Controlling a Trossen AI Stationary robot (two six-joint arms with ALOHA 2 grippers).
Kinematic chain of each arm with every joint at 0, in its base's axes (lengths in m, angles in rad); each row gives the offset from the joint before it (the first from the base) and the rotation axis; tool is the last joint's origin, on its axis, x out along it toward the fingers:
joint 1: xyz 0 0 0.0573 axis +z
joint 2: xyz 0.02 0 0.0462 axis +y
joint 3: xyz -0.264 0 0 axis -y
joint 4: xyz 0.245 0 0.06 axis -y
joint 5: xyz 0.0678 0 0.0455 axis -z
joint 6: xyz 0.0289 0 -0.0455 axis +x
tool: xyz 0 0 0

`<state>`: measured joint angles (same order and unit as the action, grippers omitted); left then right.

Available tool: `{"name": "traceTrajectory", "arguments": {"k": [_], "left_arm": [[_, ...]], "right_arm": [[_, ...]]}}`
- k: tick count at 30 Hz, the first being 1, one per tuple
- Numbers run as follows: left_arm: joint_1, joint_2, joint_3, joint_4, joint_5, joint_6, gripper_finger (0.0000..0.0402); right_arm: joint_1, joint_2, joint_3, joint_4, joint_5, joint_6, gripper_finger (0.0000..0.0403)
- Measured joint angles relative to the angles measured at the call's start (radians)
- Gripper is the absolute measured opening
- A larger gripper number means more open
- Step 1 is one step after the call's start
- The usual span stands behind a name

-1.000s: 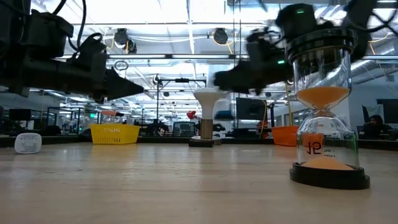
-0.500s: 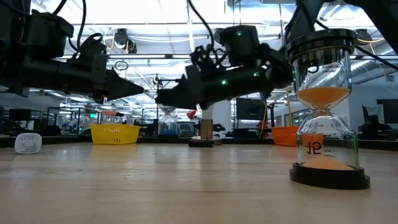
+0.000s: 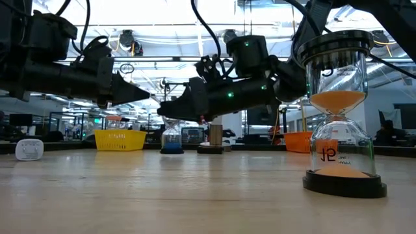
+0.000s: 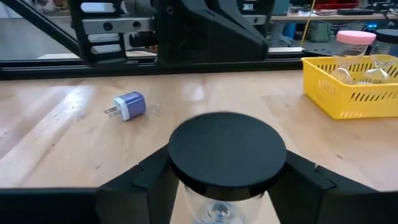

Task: Pick & Place Office items
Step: Put the blue hour glass into the yellow bin

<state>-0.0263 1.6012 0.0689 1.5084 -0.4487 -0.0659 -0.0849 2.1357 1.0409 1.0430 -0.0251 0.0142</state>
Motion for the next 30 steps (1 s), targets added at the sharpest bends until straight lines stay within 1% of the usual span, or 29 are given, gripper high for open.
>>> {"name": "traceTrajectory", "arguments": {"k": [4,10,15,18,21,24,27,30], "left_arm": [[-0.001,0.0,0.0,-0.002,0.003,-0.021,0.0004],[-0.001,0.0,0.0,-0.002,0.003,-0.038,0.0022],[-0.001,0.0,0.0,0.007,0.003,-0.048,0.0009],[-0.001,0.0,0.0,0.015,0.003,-0.056,0.0004],[-0.001,-0.023,0.0,0.007,0.004,-0.078,0.0006],[-0.001,-0.045,0.0,0.003,0.016,-0.078,0.0003],[-0.001,-0.1,0.0,-0.003,0.059,-0.078,0.0008],[-0.001,-0.167,0.008,-0.057,0.068,-0.105,0.0029]], "right_arm": [[0.0,-0.001,0.0,-0.004,0.001,0.011,0.0244],[0.002,-0.036,0.0,-0.043,0.008,0.029,0.0284],[0.008,-0.122,0.0,-0.127,0.027,0.021,0.0302],[0.019,-0.219,0.0,-0.223,0.033,-0.026,0.0303],[0.042,-0.341,0.0,-0.411,0.11,-0.101,0.0289],[0.066,-0.468,-0.016,-0.608,0.199,-0.161,0.0256],[0.081,-0.588,-0.081,-0.719,0.254,-0.142,0.0202],[0.083,-0.702,-0.2,-0.734,0.264,-0.087,0.0135]]}}
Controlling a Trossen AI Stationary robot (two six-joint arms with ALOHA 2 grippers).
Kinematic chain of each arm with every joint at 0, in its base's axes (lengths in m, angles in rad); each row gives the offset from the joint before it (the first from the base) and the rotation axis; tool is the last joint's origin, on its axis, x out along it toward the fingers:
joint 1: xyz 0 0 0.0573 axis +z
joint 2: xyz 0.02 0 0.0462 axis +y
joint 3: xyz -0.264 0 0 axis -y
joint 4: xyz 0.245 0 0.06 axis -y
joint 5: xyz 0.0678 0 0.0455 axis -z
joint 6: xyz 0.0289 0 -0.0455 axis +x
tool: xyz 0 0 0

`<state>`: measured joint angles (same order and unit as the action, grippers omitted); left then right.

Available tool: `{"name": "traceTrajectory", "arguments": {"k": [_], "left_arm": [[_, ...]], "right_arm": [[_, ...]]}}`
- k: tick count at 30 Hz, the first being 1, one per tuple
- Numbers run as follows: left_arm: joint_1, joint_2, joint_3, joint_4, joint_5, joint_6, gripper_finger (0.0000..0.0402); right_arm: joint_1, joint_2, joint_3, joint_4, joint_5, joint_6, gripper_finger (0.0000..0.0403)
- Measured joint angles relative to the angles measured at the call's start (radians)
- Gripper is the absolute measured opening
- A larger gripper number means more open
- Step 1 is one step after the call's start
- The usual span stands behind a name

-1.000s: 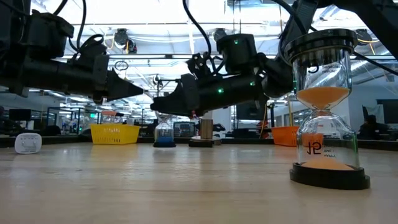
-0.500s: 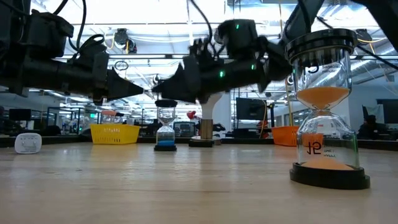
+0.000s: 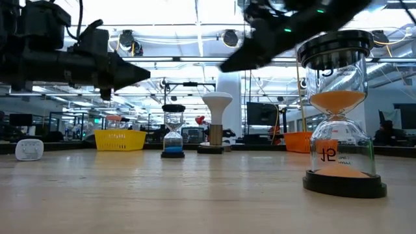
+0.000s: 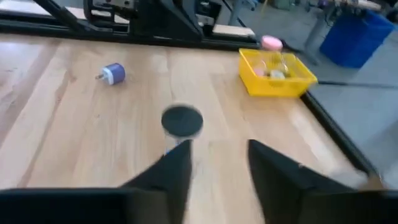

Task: Pick & Place Office items
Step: Put the blue hour glass into the yellow bin

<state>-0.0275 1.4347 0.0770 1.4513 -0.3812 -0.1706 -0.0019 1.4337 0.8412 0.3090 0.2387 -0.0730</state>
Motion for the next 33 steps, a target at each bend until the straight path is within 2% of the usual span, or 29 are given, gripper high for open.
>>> {"name": "traceTrajectory", "arguments": {"k": [4,6,13,17,21,27,33], "left_arm": [[0.0,-0.104,0.046,-0.22,0.0,-0.034,0.0062],[0.0,-0.147,0.09,-0.383,0.0,-0.048,0.008],[0.0,-0.227,0.35,-1.01,-0.002,-0.127,0.0149],[0.0,-0.221,0.515,-1.327,-0.002,-0.186,0.0204],[-0.011,-0.177,0.642,-1.545,-0.002,-0.247,0.0266],[-0.055,-0.052,0.776,-1.667,0.013,-0.247,0.0346],[-0.053,0.059,0.864,-1.736,-0.04,-0.257,0.0387]], "right_arm": [[-0.017,-0.142,-0.182,0.065,0.0,0.063,0.0046],[-0.026,-0.193,-0.272,0.124,0.001,0.075,0.0013],[-0.057,-0.299,-0.492,0.35,-0.002,0.1,0.0019],[-0.058,-0.339,-0.529,0.364,-0.004,0.114,0.0004],[-0.058,-0.348,-0.536,0.361,-0.004,0.118,0.0004],[-0.057,-0.348,-0.536,0.361,-0.004,0.118,0.0001],[-0.057,-0.348,-0.535,0.366,-0.007,0.122,0.0001]]}}
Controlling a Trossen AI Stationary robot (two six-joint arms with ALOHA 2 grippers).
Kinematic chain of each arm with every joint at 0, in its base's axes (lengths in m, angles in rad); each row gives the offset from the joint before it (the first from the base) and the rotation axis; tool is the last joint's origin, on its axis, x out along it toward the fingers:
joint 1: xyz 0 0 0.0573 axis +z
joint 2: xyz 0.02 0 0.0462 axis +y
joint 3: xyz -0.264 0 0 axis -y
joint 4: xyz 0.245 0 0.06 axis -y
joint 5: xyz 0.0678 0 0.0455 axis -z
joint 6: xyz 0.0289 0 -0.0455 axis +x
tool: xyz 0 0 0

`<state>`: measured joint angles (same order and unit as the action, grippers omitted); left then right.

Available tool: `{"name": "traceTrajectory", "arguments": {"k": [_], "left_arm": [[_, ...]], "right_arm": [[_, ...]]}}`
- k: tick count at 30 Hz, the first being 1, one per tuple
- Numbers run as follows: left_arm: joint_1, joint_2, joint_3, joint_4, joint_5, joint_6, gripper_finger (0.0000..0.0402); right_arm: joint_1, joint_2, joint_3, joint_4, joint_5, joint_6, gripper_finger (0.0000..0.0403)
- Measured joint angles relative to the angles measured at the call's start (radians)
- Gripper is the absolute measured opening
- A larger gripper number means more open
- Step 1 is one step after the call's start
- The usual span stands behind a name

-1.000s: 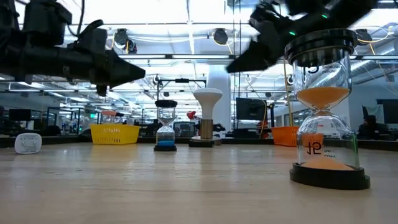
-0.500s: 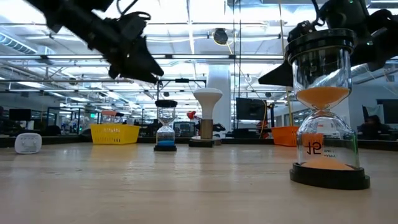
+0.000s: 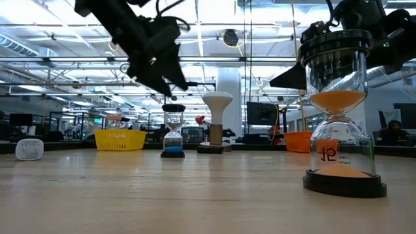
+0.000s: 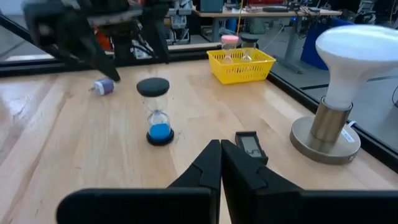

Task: Pick & Place Office items
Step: Put the blue hour glass into the yellow bin

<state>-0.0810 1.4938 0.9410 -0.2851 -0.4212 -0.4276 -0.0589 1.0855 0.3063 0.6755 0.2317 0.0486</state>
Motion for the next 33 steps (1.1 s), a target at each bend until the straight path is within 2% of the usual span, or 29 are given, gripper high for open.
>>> {"name": "traceTrajectory", "arguments": {"k": [13,22,26,33], "left_arm": [[0.038,0.063,0.018,-0.025,-0.001,0.003,0.039],[0.045,0.17,0.018,-0.002,0.025,0.008,0.0387],[0.053,0.174,0.018,0.004,0.023,0.015,0.0349],[0.055,0.162,0.018,0.029,0.017,0.039,0.0236]], "right_arm": [[0.001,0.0,0.0,-0.003,-0.001,0.0,0.0001],[0.002,0.0,0.0,0.002,0.0,0.0,0.0001],[0.002,0.0,0.0,0.002,0.0,-0.001,0.0001],[0.002,0.0,0.0,0.001,0.0,-0.003,0.0]]}}
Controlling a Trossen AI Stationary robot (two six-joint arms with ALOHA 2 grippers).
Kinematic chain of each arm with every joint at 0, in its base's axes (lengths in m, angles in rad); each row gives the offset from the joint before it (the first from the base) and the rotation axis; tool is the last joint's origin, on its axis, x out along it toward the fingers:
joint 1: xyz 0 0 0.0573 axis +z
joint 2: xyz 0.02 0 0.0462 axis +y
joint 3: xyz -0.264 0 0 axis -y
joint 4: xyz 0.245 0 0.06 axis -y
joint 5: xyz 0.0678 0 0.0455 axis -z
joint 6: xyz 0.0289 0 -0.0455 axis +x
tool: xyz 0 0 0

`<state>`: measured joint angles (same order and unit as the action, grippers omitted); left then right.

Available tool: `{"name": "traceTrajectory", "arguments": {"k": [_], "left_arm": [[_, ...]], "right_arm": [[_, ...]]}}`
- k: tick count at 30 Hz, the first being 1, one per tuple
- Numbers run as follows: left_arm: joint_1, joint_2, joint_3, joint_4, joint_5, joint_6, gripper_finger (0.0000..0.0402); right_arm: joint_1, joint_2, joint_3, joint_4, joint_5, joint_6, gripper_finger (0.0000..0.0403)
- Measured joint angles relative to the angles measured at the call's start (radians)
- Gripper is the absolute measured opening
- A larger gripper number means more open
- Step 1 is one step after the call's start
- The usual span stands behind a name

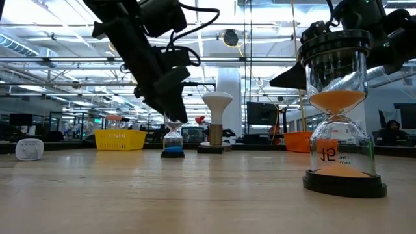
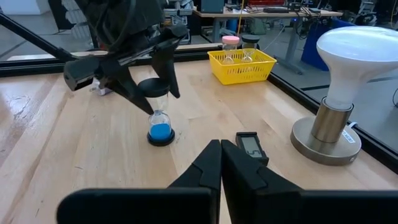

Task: Pick & Place Office items
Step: Put the blue hour glass into the yellow bin

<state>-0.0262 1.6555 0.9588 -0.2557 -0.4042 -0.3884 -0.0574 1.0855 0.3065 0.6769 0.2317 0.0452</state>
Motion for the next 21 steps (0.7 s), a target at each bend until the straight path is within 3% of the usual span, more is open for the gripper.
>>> {"name": "traceTrajectory", "arguments": {"k": [2,9,16,21], "left_arm": [[0.0,0.0,0.0,0.005,0.0,0.001,0.0207],[0.053,-0.104,0.0,-0.04,-0.071,0.011,0.0206],[0.261,-0.35,0.0,-0.161,-0.139,0.011,0.0206],[0.46,-0.386,0.0,-0.182,-0.114,0.045,0.0206]], "right_arm": [[0.0,0.0,0.0,0.0,0.0,0.0,0.0],[0.0,0.0,0.0,-0.001,0.0,0.0,0.0],[0.0,0.0,0.0,-0.008,0.0,0.0,0.0],[0.0,0.0,0.0,-0.007,-0.001,0.0,0.0]]}}
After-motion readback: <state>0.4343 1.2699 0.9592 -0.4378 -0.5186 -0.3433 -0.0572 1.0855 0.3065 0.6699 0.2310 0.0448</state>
